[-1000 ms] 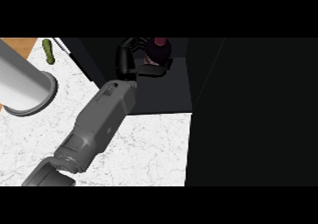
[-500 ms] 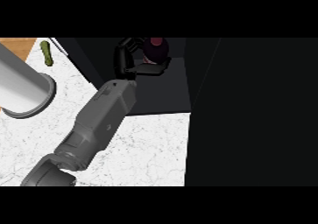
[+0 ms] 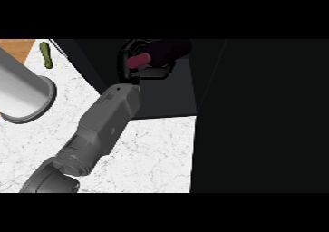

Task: Pick up the wine, place it into the cabinet and close the cabinet

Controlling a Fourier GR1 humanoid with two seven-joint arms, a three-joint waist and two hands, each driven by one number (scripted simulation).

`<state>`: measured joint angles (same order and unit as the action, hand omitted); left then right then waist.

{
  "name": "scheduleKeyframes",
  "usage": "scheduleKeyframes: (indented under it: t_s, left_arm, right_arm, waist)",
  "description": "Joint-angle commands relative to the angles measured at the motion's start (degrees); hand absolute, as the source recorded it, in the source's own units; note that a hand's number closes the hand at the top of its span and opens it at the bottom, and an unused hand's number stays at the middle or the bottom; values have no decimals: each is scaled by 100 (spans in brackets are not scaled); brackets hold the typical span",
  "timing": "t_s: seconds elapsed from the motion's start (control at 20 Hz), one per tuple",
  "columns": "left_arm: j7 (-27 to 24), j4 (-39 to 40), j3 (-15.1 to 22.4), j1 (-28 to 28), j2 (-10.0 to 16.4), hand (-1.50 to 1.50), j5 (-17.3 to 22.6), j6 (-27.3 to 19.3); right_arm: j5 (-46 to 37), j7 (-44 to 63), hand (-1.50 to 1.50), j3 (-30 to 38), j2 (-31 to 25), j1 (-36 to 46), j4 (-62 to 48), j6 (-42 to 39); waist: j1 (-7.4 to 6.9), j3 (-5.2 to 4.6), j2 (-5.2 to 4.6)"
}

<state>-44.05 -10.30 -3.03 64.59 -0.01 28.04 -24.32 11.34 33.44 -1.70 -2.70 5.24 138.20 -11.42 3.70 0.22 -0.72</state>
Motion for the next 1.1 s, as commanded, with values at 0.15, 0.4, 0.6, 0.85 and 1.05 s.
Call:
scheduleKeyframes:
  t_s: [0.15, 0.4, 0.6, 0.85, 1.05]
  left_arm:
    - [245, 355, -40, 149, 117, -150, -85, -378]
    - [91, 488, 30, -76, 294, -150, -221, -179]
    - [-33, 625, 119, -174, 15, -150, -361, -498]
    - [-305, 505, 26, -401, 2, -150, -292, -441]
    - [-385, 460, -120, -401, 309, -150, -230, -293]
  right_arm:
    - [393, 138, -150, 24, -45, -347, 548, -71]
    - [209, -197, -150, 3, 41, -295, 200, -68]
    - [367, -175, -150, 114, -54, -311, 207, -146]
    - [163, 65, -150, -60, 0, -141, 322, 61]
    - [166, -93, -150, -196, 22, -374, 452, -84]
  waist:
    - [-28, -22, -21]
    - [-16, -22, -54]
    - [38, -22, -71]
    - [-6, -30, -50]
    - [71, -31, -84]
